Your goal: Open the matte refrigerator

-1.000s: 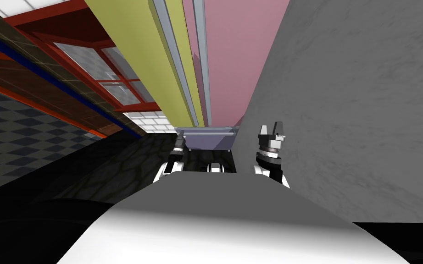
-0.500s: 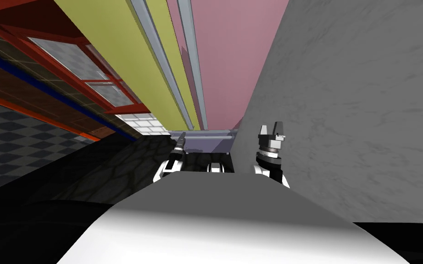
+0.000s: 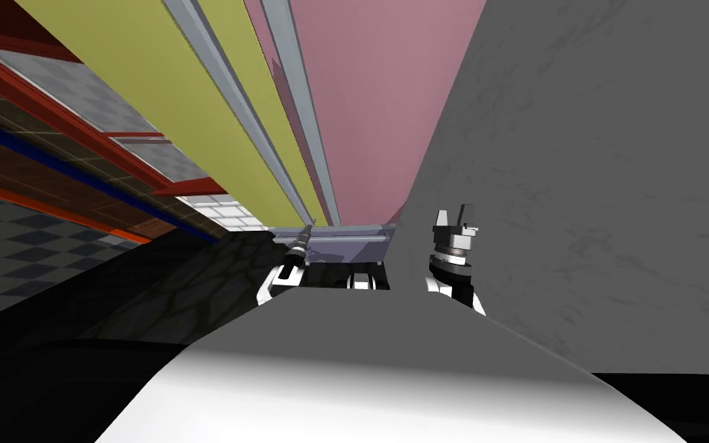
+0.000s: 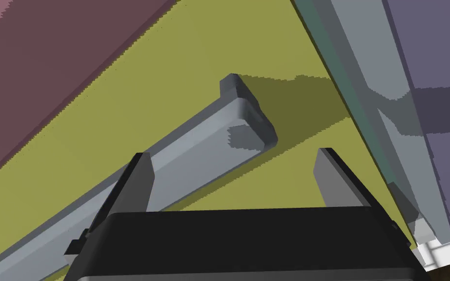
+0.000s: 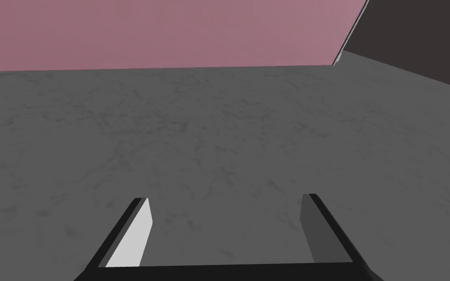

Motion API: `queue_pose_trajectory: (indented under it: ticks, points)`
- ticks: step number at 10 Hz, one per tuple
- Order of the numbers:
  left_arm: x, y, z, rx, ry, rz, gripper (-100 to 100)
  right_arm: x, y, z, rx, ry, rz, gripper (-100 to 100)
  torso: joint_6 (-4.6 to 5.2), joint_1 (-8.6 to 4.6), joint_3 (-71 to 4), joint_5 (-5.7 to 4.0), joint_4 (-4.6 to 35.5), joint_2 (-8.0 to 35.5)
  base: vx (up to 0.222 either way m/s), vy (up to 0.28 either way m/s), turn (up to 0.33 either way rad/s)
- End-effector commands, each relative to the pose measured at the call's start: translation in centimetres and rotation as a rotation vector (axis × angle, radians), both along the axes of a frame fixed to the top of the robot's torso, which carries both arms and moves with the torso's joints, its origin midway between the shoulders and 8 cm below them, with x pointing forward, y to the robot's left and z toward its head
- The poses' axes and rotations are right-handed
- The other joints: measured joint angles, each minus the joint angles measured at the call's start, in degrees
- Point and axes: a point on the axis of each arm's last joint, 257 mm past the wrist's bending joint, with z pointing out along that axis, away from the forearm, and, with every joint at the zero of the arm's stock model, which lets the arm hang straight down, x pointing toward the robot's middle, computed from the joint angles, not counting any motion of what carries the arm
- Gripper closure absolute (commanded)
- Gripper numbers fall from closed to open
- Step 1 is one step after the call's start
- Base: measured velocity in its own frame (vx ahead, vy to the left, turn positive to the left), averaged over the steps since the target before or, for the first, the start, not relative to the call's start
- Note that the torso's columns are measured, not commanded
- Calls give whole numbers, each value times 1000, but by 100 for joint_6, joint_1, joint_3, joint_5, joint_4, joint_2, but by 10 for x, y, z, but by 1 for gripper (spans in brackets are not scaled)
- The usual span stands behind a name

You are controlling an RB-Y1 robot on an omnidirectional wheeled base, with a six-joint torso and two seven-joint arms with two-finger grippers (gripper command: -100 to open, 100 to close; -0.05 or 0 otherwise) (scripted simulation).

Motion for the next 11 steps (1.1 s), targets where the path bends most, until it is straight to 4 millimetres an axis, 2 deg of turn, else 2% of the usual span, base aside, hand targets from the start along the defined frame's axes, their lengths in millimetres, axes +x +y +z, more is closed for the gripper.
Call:
queue_pose_trajectory:
  ticks: [1, 4, 5, 6, 7, 8, 9, 11]
  points:
    - [4, 18, -18, 74, 66, 27, -100, 0, 0, 0, 0, 0, 0, 0, 1, 4, -1, 1, -1, -4, 177, -59, -38]
    - [-2, -4, -12, 56, 51, -9, -100, 0, 1, -1, 1, 1, 2, 0, -3, 0, -13, 0, -5, -22, 107, 18, 96]
    - [-1, -1, -13, 57, 51, -2, -100, 0, 1, -1, 1, 1, 2, 0, 1, 7, -19, 3, -8, -31, 68, 13, 23]
    - [2, 11, -14, 58, 52, 18, 100, 0, 1, -1, 1, 1, 3, 0, 3, -1, -3, 1, -2, -3, -77, -37, -208]
    - [1, 4, -11, 58, 47, 4, 100, 0, 1, 0, 1, 0, 3, 0, 0, -5, 18, 2, 3, 27, -50, -27, -54]
    - [-2, -11, -9, 62, 42, -41, 100, 0, 2, -1, 1, 1, 4, 0, -5, 4, 13, -2, 8, 19, -130, 167, -153]
    - [-2, -11, -9, 62, 42, -41, 100, 0, 2, 0, 1, 0, 5, 0, 8, 38, 26, 1, 22, 48, -199, 234, -184]
    - [-5, -27, -7, 66, 39, -88, 100, 0, 2, -1, 1, 1, 5, 0, -41, 36, 25, -8, 31, 41, -164, 197, -124]
